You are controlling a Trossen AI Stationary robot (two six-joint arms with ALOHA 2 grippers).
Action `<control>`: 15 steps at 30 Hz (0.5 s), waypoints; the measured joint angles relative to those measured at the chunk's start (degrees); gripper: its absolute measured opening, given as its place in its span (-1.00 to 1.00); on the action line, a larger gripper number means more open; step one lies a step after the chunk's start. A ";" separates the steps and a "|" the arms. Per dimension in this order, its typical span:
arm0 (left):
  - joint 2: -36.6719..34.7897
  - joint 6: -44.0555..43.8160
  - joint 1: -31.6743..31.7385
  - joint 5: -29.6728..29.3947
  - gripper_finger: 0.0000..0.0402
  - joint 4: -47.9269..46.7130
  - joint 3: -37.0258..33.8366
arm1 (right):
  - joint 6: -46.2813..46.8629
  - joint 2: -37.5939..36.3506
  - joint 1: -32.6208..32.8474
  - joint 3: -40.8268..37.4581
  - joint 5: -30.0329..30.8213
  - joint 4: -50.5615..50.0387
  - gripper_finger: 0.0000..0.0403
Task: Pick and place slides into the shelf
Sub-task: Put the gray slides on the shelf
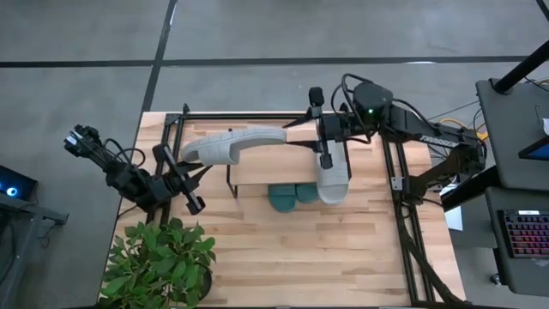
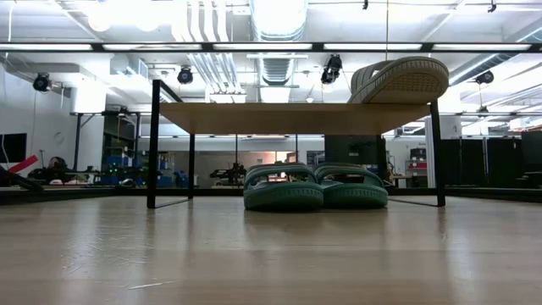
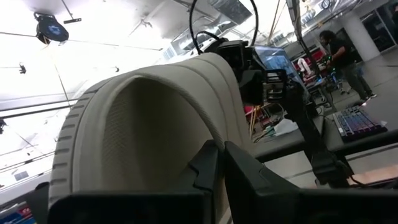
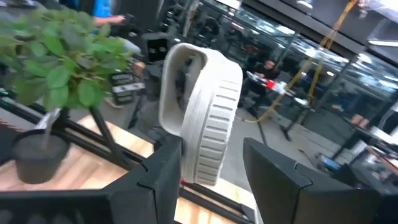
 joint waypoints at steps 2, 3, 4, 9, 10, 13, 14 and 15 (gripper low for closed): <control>-0.35 0.84 0.02 -0.23 -1.00 -0.07 0.00 | 0.00 0.00 0.04 0.00 -0.04 -0.14 -0.18; -0.33 1.18 0.02 -0.55 -1.00 -0.01 0.00 | 0.00 -0.05 0.04 0.00 -0.04 -0.51 -0.18; -0.33 1.30 0.02 -0.77 -1.00 -0.04 -0.02 | 0.00 -0.07 0.02 0.00 0.05 -0.84 -0.18; -0.53 2.47 0.02 -1.31 -1.00 -0.35 -0.17 | 1.72 -0.29 -0.11 -0.04 -2.38 -2.30 -0.18; -0.55 2.62 0.02 -1.27 -1.00 -0.37 -0.17 | 1.81 -0.35 -0.09 -0.04 -2.46 -2.25 -0.18; -0.40 2.46 0.02 -0.80 -1.00 -0.13 -0.17 | 1.49 -0.28 -0.09 -0.04 -2.43 -1.96 -0.18; -0.25 2.45 0.02 -0.76 -1.00 0.00 -0.17 | 1.52 -0.15 -0.11 -0.04 -2.41 -1.51 -0.18; -0.03 2.43 0.02 -0.76 -1.00 0.06 -0.17 | 1.60 0.04 -0.16 -0.04 -2.40 -1.06 -0.18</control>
